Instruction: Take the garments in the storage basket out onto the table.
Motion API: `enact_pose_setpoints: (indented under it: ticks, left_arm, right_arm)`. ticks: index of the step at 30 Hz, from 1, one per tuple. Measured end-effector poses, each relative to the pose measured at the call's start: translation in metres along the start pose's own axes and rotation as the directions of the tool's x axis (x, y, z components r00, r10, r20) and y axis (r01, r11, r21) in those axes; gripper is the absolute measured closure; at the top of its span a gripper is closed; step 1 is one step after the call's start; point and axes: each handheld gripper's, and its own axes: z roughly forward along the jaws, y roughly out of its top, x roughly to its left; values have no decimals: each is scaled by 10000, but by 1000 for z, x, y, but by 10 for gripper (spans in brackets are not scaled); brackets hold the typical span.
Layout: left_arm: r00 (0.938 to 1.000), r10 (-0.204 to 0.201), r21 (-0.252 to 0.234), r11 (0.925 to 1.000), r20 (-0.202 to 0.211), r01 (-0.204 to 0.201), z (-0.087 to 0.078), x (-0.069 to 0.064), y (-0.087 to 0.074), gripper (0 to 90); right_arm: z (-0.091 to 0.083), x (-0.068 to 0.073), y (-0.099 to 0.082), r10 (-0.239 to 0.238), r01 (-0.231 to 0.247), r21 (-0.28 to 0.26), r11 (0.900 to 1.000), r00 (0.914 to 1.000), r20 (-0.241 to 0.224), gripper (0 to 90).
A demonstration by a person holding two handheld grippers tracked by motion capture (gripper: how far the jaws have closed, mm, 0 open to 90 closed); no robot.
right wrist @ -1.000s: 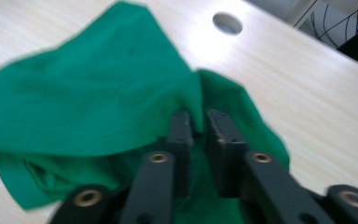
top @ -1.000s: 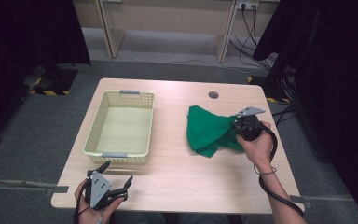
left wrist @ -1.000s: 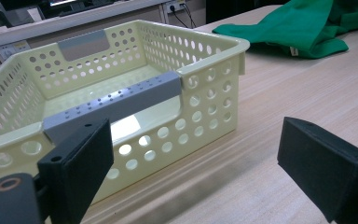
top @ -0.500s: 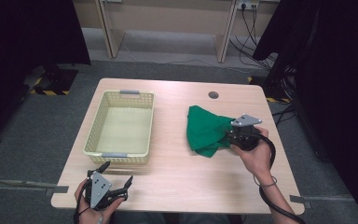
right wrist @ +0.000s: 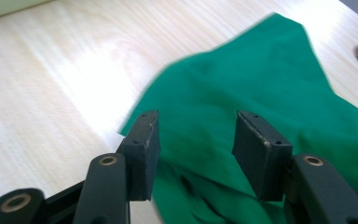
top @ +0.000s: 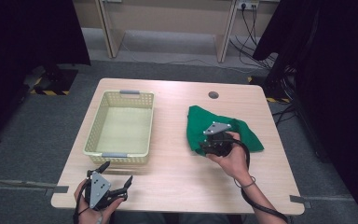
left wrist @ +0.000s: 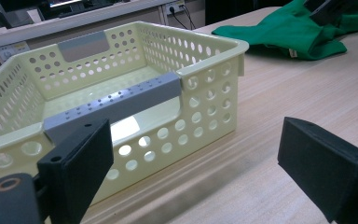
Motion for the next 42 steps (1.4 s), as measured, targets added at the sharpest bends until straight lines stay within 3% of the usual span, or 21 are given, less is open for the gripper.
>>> enact_pose_setpoints:
  ticks: [7,11,17,20,24,29,33,42]
  left_arm:
    - [10000,11,-2,10000,7,-11,0,0,0,94]
    - [10000,5,11,10000,13,-5,0,0,0,94]
    - [10000,12,1,10000,16,-12,0,0,0,94]
    - [10000,-1,7,10000,25,1,0,0,0,93]
    - [10000,-25,1,10000,24,25,0,0,0,93]
    - [10000,-34,3,10000,31,34,0,1,0,94]
    - [10000,-2,45,10000,35,2,0,1,0,94]
    - [10000,-6,53,10000,35,6,0,1,0,93]
  right_arm:
    - [12,18,3,-600,603,83,9981,9979,-247,482]
    - [20,28,3,-1145,1138,341,9929,9933,177,440]
    - [27,37,5,-1474,1445,519,9881,9874,575,440]
    - [31,39,7,-1624,1574,639,9855,9832,833,471]
    - [34,40,7,-1748,1647,918,9821,9778,1158,615]
    - [30,37,10,-1117,1018,915,9906,9876,1102,837]
    - [20,33,14,-683,638,621,9960,9949,742,860]
    - [9,21,20,-216,195,381,9991,9982,561,864]
